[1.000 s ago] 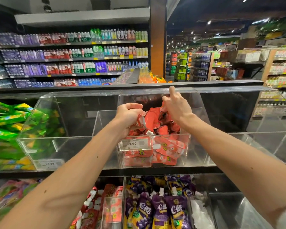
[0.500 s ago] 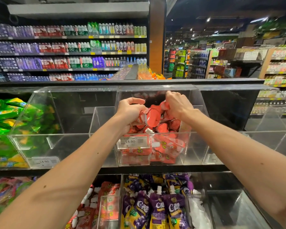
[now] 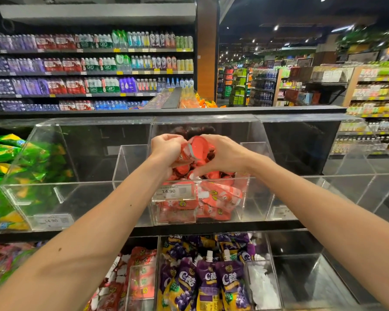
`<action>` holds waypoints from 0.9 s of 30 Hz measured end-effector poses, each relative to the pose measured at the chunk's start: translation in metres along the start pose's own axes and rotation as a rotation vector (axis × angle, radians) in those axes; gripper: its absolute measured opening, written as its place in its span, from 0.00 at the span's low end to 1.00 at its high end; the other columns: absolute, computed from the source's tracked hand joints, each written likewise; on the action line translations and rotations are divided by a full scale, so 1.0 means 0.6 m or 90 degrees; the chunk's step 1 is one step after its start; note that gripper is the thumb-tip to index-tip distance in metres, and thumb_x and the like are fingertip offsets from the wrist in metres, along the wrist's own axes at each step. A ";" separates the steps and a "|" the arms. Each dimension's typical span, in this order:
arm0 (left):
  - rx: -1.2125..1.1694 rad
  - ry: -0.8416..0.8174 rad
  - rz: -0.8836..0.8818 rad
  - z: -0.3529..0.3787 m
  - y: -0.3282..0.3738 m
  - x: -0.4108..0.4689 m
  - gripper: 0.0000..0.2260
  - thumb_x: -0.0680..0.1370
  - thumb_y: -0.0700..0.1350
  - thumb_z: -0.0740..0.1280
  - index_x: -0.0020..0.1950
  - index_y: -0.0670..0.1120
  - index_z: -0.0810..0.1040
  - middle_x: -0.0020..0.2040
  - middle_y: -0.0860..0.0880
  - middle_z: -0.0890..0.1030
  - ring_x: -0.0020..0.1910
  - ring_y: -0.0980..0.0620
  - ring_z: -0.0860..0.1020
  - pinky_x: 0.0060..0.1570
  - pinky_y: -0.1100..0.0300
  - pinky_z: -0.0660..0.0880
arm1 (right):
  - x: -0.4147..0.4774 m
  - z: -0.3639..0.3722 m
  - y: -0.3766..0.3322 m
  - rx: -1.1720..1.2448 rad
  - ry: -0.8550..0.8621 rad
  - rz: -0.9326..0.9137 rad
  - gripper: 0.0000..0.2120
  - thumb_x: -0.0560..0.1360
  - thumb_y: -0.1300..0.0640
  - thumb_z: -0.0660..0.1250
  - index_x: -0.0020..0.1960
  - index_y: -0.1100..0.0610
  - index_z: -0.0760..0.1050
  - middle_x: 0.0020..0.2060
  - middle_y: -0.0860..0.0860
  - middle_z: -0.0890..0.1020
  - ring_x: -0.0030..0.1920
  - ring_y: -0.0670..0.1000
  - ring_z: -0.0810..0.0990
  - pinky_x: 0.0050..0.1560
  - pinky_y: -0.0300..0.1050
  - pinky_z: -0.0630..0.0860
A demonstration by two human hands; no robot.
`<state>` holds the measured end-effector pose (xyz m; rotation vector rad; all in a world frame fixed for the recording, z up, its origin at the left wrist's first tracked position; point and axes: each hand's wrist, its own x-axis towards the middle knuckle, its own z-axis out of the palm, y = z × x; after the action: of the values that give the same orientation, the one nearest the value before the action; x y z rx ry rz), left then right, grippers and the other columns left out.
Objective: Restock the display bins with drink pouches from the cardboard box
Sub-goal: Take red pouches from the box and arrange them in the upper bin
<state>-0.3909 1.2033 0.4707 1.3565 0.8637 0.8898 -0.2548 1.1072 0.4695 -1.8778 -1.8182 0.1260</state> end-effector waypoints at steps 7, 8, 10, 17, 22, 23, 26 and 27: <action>0.007 -0.158 -0.080 0.004 0.018 -0.033 0.21 0.86 0.56 0.53 0.54 0.43 0.79 0.42 0.43 0.85 0.38 0.47 0.84 0.30 0.56 0.80 | -0.029 0.000 -0.040 0.355 0.094 0.055 0.06 0.79 0.52 0.68 0.52 0.54 0.78 0.44 0.55 0.85 0.37 0.50 0.83 0.36 0.46 0.81; 0.044 -0.189 -0.072 -0.002 0.019 -0.033 0.23 0.85 0.58 0.51 0.54 0.45 0.78 0.43 0.44 0.84 0.39 0.49 0.84 0.31 0.56 0.80 | -0.034 -0.006 -0.037 0.403 0.089 0.097 0.07 0.80 0.52 0.66 0.51 0.56 0.78 0.44 0.56 0.85 0.36 0.50 0.84 0.33 0.43 0.80; 0.082 -0.250 -0.052 -0.016 0.019 -0.031 0.23 0.84 0.61 0.52 0.57 0.46 0.79 0.44 0.46 0.84 0.40 0.50 0.83 0.32 0.56 0.79 | -0.043 -0.018 -0.029 0.505 0.092 0.161 0.09 0.81 0.53 0.65 0.53 0.59 0.77 0.48 0.59 0.85 0.38 0.52 0.84 0.32 0.40 0.80; 0.333 -0.250 0.390 0.012 0.050 -0.039 0.22 0.73 0.52 0.76 0.65 0.53 0.76 0.53 0.53 0.81 0.48 0.56 0.82 0.47 0.62 0.81 | -0.047 -0.098 -0.007 0.169 0.149 0.099 0.23 0.70 0.50 0.78 0.61 0.51 0.73 0.52 0.49 0.84 0.50 0.54 0.84 0.52 0.57 0.82; 0.337 -0.239 0.543 0.082 0.089 -0.047 0.21 0.76 0.54 0.72 0.68 0.55 0.73 0.49 0.63 0.78 0.47 0.63 0.80 0.47 0.63 0.80 | -0.058 -0.168 0.004 -0.016 0.231 0.045 0.25 0.66 0.50 0.80 0.60 0.53 0.77 0.51 0.48 0.82 0.50 0.50 0.81 0.52 0.43 0.78; 0.346 -0.233 0.554 0.094 0.089 -0.044 0.20 0.78 0.54 0.71 0.68 0.55 0.73 0.48 0.65 0.76 0.48 0.64 0.79 0.48 0.63 0.79 | -0.060 -0.172 0.011 -0.034 0.232 0.047 0.25 0.67 0.51 0.81 0.60 0.54 0.78 0.49 0.48 0.82 0.48 0.50 0.81 0.48 0.40 0.78; 0.367 -0.231 0.544 0.124 0.069 -0.026 0.13 0.79 0.50 0.70 0.63 0.54 0.76 0.44 0.62 0.79 0.45 0.62 0.80 0.47 0.58 0.79 | -0.059 -0.158 0.035 -0.118 0.205 0.071 0.20 0.69 0.52 0.79 0.56 0.55 0.79 0.44 0.48 0.82 0.44 0.50 0.81 0.42 0.40 0.76; 0.379 -0.217 0.536 0.131 0.059 -0.018 0.10 0.79 0.49 0.70 0.61 0.53 0.77 0.42 0.58 0.81 0.43 0.60 0.81 0.45 0.58 0.78 | -0.058 -0.151 0.044 -0.130 0.197 0.075 0.18 0.70 0.52 0.79 0.56 0.56 0.79 0.44 0.48 0.82 0.44 0.50 0.82 0.43 0.43 0.78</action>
<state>-0.3253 1.1608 0.5085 2.4011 0.2589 1.0065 -0.1971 1.0478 0.5265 -2.0143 -1.5583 -0.3045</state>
